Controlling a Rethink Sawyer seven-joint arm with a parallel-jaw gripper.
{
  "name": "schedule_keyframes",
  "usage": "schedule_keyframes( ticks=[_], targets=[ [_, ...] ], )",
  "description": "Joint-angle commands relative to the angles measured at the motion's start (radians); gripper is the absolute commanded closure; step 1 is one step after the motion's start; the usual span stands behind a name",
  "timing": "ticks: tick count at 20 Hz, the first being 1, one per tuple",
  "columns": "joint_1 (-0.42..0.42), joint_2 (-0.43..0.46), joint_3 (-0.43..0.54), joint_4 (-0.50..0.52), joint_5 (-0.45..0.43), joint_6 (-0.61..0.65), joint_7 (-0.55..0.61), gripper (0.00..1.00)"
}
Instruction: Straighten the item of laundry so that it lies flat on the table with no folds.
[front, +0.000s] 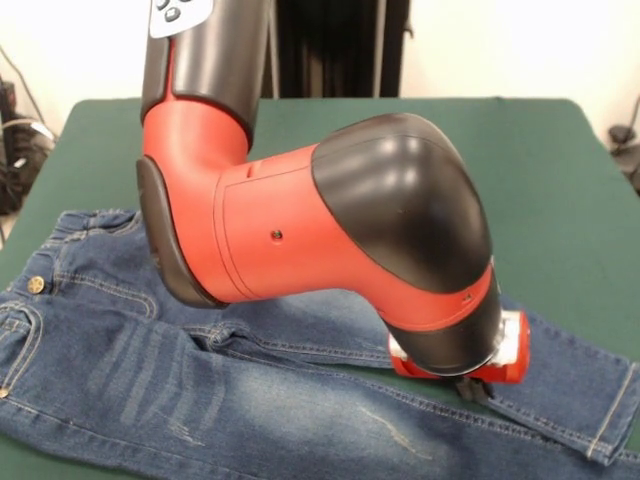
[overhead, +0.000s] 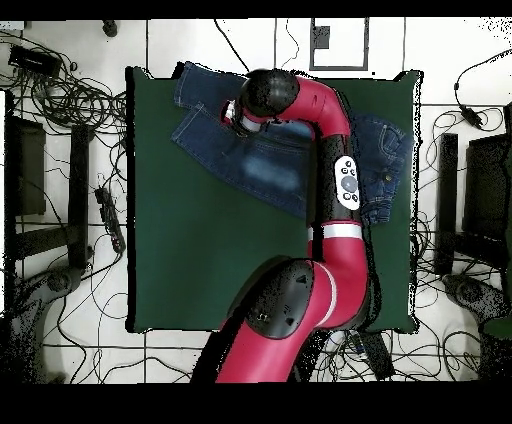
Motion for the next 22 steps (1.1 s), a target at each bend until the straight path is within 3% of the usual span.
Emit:
schedule_keyframes(
  ticks=[1,6,17,22],
  targets=[
    [-0.001,-0.046,0.023,0.198,0.053,-0.079,-0.246,1.00],
    [0.000,-0.027,0.031,0.185,0.066,-0.001,-0.298,1.00],
    [0.065,0.065,0.058,-0.053,0.019,0.249,-0.289,1.00],
    [0.080,0.092,0.066,-0.100,-0.010,0.265,-0.288,1.00]
  ],
)
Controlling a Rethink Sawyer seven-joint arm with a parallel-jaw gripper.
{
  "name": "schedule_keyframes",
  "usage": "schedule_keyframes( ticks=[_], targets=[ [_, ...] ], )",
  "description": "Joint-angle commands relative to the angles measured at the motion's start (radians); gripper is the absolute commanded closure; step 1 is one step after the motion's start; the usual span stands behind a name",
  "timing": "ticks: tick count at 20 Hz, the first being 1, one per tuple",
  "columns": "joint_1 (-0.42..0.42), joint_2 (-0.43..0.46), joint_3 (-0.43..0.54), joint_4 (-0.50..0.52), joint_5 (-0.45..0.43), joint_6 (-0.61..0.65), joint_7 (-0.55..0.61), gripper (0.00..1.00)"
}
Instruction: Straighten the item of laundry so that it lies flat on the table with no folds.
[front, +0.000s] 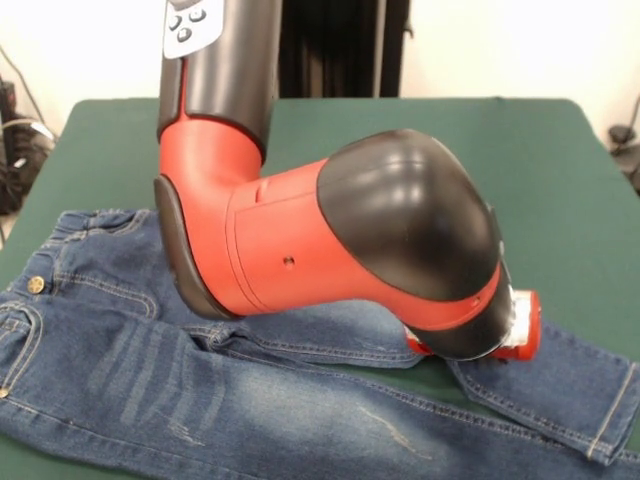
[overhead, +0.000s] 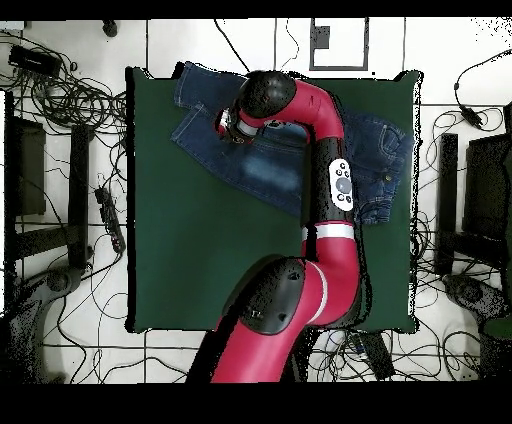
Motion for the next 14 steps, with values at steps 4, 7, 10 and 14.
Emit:
schedule_keyframes(
  ticks=[4,7,10,14],
  targets=[
    [0.060,0.054,0.064,-0.062,-0.064,0.062,-0.283,1.00],
    [0.066,0.072,0.073,-0.083,-0.082,0.004,-0.300,1.00],
    [0.074,0.092,0.076,-0.097,-0.099,-0.078,-0.316,1.00],
    [0.084,0.126,0.096,-0.133,-0.137,-0.185,-0.353,1.00]
  ],
)
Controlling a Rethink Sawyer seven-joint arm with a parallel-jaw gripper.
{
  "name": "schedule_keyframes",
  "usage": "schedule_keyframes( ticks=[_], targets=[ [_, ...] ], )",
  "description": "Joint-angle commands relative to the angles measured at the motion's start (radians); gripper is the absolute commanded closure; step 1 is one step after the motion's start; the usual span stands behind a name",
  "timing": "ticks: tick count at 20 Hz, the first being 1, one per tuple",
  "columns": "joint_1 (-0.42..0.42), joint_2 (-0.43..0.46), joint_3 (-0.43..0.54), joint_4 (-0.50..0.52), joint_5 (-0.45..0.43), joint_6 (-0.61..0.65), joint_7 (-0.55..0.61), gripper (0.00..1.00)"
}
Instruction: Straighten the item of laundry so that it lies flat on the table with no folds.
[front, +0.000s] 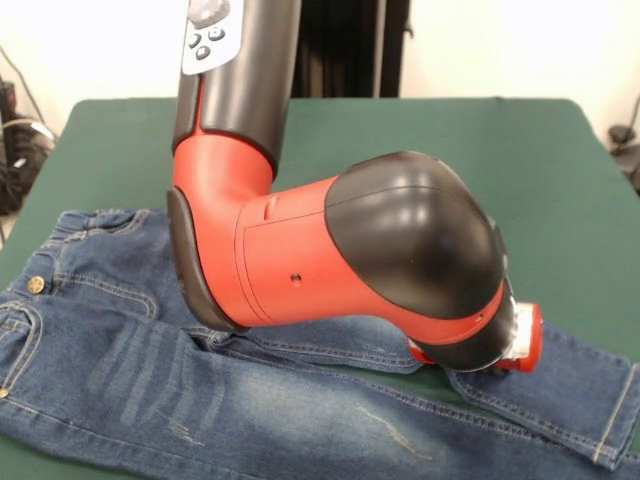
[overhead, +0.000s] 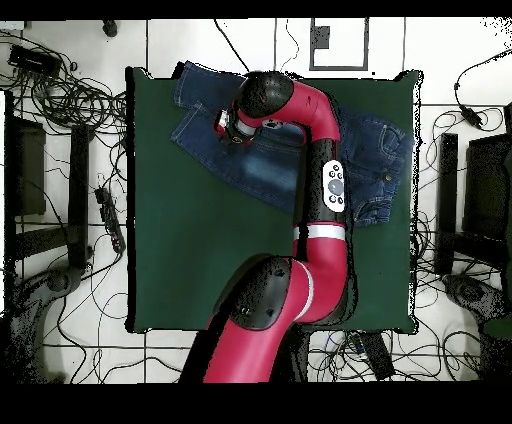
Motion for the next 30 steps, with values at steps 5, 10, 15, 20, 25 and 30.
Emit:
schedule_keyframes(
  ticks=[5,10,15,20,25,30],
  targets=[
    [0.053,0.107,0.151,-0.062,-0.156,-0.278,-0.412,1.00],
    [0.046,0.121,0.251,-0.109,-0.248,-0.207,-0.397,1.00],
    [0.034,0.125,0.330,-0.122,-0.319,-0.166,-0.399,1.00],
    [0.020,0.119,0.389,-0.118,-0.358,-0.132,-0.392,1.00],
    [0.012,0.121,0.443,-0.121,-0.408,-0.101,-0.385,1.00],
    [0.004,0.123,0.474,-0.120,-0.445,-0.083,-0.375,1.00]
  ],
)
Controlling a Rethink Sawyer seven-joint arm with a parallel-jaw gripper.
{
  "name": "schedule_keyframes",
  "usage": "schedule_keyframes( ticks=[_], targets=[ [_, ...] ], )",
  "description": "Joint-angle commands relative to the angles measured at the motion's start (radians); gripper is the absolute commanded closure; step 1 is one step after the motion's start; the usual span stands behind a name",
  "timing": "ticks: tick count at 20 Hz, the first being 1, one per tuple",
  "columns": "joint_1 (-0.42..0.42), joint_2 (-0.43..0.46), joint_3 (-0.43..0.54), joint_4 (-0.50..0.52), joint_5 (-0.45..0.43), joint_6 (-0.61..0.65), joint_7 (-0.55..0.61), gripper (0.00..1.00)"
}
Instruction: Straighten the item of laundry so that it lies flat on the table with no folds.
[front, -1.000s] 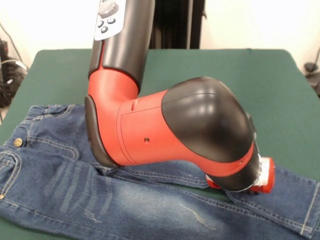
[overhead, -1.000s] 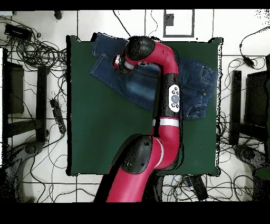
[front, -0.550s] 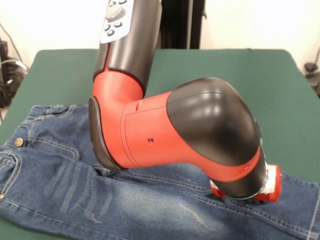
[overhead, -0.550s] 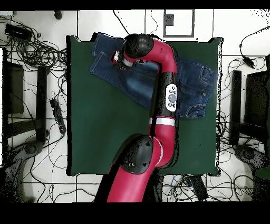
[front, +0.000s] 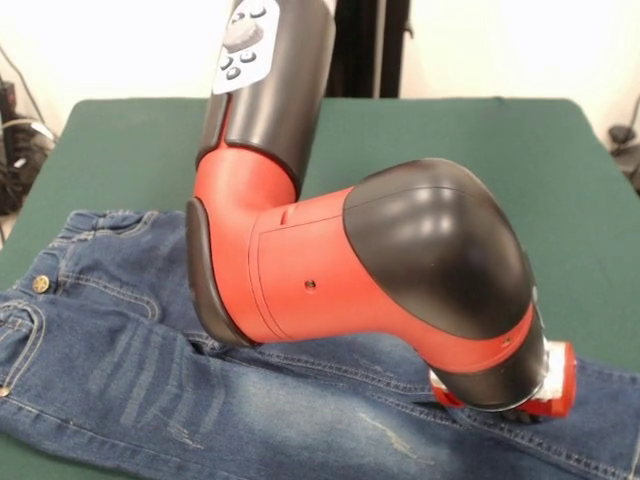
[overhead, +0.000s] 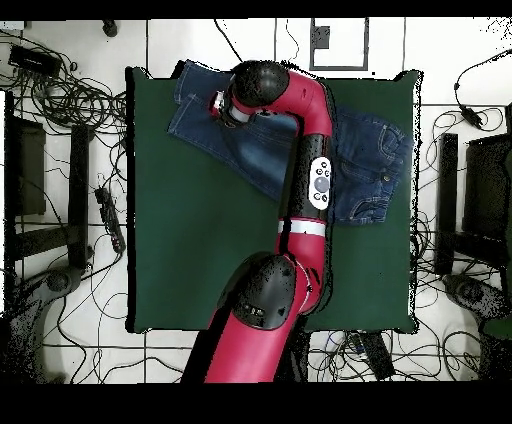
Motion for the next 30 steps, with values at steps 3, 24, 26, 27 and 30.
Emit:
schedule_keyframes(
  ticks=[3,24,26,27,30],
  targets=[
    [0.014,0.099,0.169,0.007,-0.162,-0.026,-0.371,1.00],
    [-0.052,0.181,0.797,-0.131,-0.828,0.457,-0.356,1.00],
    [-0.057,0.186,0.816,-0.130,-0.857,0.417,-0.377,1.00],
    [-0.059,0.188,0.818,-0.127,-0.866,0.390,-0.384,1.00],
    [-0.065,0.192,0.812,-0.113,-0.873,0.307,-0.403,1.00]
  ],
)
